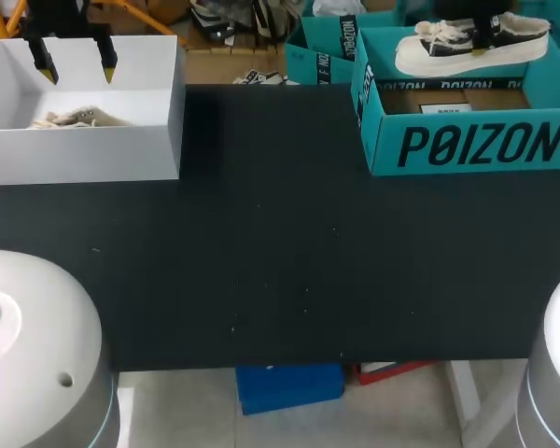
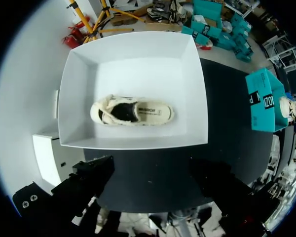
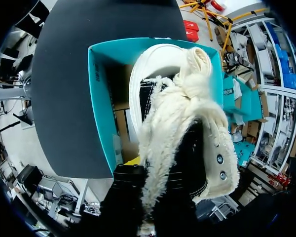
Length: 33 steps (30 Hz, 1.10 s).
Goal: Take the shoe out of the shoebox, open the shoe tongue, remove and reinsert the insole, then place the shoe into the shoebox
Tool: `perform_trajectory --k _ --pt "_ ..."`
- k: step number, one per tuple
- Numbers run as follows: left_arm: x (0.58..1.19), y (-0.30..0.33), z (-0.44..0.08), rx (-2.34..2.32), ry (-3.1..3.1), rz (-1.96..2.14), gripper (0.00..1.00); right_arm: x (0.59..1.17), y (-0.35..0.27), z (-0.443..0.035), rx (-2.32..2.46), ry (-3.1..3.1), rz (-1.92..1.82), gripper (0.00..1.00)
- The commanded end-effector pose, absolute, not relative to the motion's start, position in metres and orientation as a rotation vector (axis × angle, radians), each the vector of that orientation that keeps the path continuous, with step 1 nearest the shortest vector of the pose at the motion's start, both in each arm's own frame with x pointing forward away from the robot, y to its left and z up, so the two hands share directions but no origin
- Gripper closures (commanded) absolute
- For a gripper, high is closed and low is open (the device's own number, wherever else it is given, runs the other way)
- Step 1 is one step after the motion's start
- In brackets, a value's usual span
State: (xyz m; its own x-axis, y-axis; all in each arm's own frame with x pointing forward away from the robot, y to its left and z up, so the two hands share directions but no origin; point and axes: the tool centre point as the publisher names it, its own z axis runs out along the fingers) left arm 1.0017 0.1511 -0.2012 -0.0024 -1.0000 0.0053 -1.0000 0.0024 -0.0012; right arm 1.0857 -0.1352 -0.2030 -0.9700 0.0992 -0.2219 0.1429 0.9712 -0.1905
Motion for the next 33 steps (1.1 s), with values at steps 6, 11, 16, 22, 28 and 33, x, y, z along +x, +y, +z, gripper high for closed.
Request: perform_trajectory --k 6,11,16,22,28,33 --pt "1.001 0.151 -0.2 2.219 -2.221 0.002 0.0 1.028 -0.047 -0.147 0.273 2.786 -0.361 1.0" --pt "1.001 0.151 -0.2 2.219 -2.221 0.002 0.0 0.994 0.009 -0.145 0.296 2.779 -0.344 1.0" --pt "1.001 0.151 -0.2 2.219 -2.221 0.002 0.0 0.964 0.052 -0.136 0.286 2.769 -0.33 1.0" --pt "1.001 0.151 -0.2 2.219 -2.221 0.002 0.0 0.936 0.085 -0.135 0.257 2.742 -0.283 1.0" --pt "1.001 0.151 -0.2 2.219 -2.221 0.002 0.0 0.909 0.113 -0.156 0.189 2.739 -0.208 1.0" --pt "1.001 0.151 -0.2 2.219 -2.221 0.002 0.0 0.891 0.14 -0.176 0.17 2.754 -0.163 1.0"
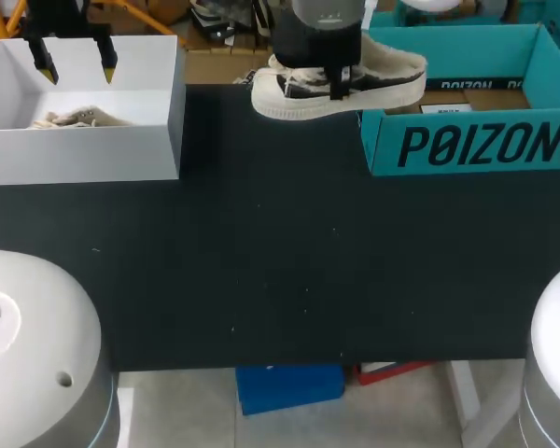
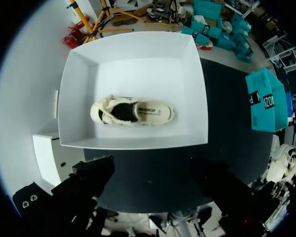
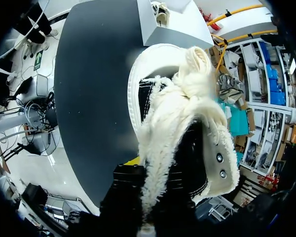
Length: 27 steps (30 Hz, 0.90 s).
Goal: Take the shoe out of the shoebox, open the shoe tongue, remove and reinsert the insole, then place the shoe into the shoebox
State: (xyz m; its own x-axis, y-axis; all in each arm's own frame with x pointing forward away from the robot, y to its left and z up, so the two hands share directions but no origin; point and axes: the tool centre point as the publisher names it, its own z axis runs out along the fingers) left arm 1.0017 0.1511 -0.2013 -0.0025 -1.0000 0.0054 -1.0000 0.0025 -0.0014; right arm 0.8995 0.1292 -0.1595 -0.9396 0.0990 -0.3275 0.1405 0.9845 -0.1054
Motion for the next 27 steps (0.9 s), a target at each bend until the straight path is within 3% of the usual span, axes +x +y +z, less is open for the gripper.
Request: perform_trajectory --k 1,13,27 --pt "1.001 0.151 -0.2 2.219 -2.221 0.002 0.0 0.888 0.145 -0.182 0.173 2.755 -0.143 1.0" --pt "1.001 0.151 -0.2 2.219 -2.221 0.002 0.0 0.867 0.21 -0.273 0.081 2.796 -0.079 1.0" --pt "1.001 0.151 -0.2 2.219 -2.221 0.002 0.0 0.854 0.236 -0.351 -0.033 2.842 0.058 1.0"
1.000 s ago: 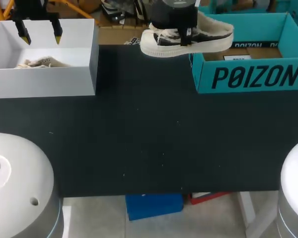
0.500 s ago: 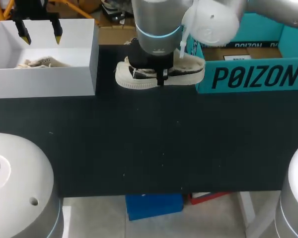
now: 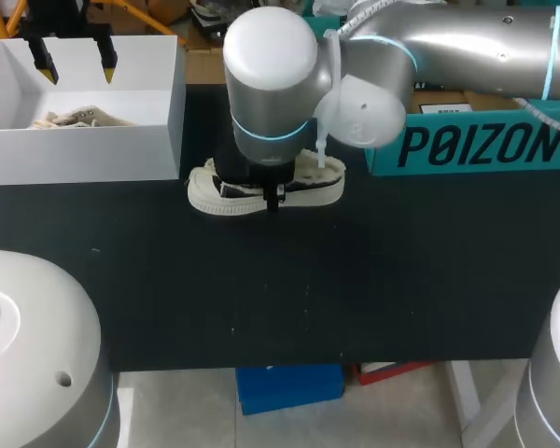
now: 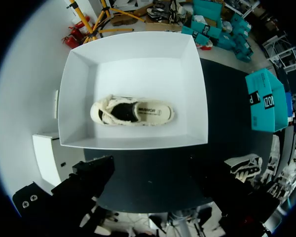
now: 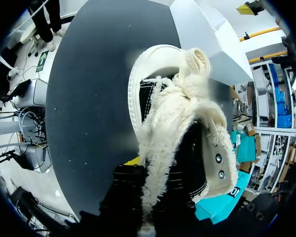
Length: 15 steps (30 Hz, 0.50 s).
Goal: Take the shoe out of the shoebox, open the shoe tongue, remove and reinsert the insole, then place the shoe into the shoebox
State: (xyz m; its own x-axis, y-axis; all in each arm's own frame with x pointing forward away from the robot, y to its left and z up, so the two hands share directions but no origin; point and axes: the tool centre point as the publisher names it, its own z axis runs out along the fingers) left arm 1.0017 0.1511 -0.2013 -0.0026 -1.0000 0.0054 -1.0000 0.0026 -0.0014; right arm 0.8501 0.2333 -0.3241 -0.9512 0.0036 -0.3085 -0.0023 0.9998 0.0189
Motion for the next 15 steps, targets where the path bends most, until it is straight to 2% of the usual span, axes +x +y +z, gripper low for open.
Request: perform_trajectory --k 1,15 --pt "1.001 0.151 -0.2 2.219 -2.221 0.002 0.0 0.853 0.238 -0.356 -0.04 2.847 0.062 1.0" --pt "1.001 0.151 -0.2 2.219 -2.221 0.002 0.0 0.852 0.251 -0.397 -0.039 2.911 0.095 1.0"
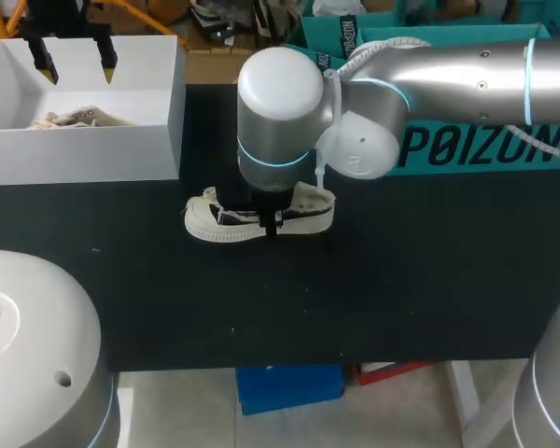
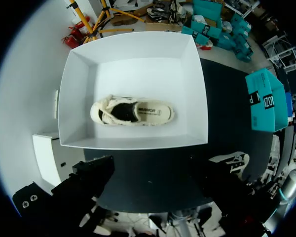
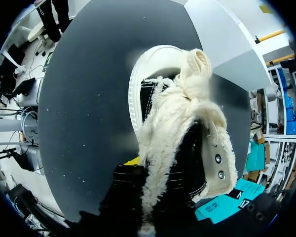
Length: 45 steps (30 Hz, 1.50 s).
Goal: Take the shoe out of the shoebox, open the shoe tongue, remove and reinsert the insole, then place the shoe into the shoebox
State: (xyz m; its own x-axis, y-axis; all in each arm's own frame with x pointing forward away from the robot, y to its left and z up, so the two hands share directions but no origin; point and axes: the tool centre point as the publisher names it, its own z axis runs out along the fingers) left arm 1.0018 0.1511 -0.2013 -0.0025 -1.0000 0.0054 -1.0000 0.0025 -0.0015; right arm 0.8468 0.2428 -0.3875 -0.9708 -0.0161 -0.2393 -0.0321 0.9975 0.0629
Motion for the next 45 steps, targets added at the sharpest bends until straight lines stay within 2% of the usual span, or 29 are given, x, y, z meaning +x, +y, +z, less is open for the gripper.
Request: perform_trajectory --k 1,10,11,12,13,19,33,45 --pt "1.001 0.151 -0.2 2.219 -2.221 0.002 0.0 0.852 0.252 -0.399 -0.04 2.913 0.096 1.0" --pt "1.001 0.151 -0.2 2.219 -2.221 0.002 0.0 0.852 0.254 -0.407 -0.022 2.949 0.089 1.0" --pt "1.001 0.151 -0.2 2.219 -2.221 0.002 0.0 0.852 0.254 -0.407 -0.017 2.953 0.085 0.87" --pt "1.001 0.151 -0.2 2.219 -2.221 0.002 0.0 0.852 0.254 -0.407 -0.009 2.961 0.077 0.51" --pt "1.001 0.151 -0.2 2.219 -2.221 0.002 0.0 0.852 0.253 -0.406 -0.005 2.96 0.078 0.0" --pt "1.001 0.151 -0.2 2.219 -2.221 0.002 0.0 0.853 0.248 -0.388 0.003 2.96 0.061 0.0" --pt "1.001 0.151 -0.2 2.219 -2.221 0.002 0.0 0.85 0.229 -0.304 -0.056 3.002 0.096 0.0" --pt "1.001 0.151 -0.2 2.219 -2.221 0.002 0.0 0.858 0.21 -0.282 -0.138 2.955 0.497 0.0"
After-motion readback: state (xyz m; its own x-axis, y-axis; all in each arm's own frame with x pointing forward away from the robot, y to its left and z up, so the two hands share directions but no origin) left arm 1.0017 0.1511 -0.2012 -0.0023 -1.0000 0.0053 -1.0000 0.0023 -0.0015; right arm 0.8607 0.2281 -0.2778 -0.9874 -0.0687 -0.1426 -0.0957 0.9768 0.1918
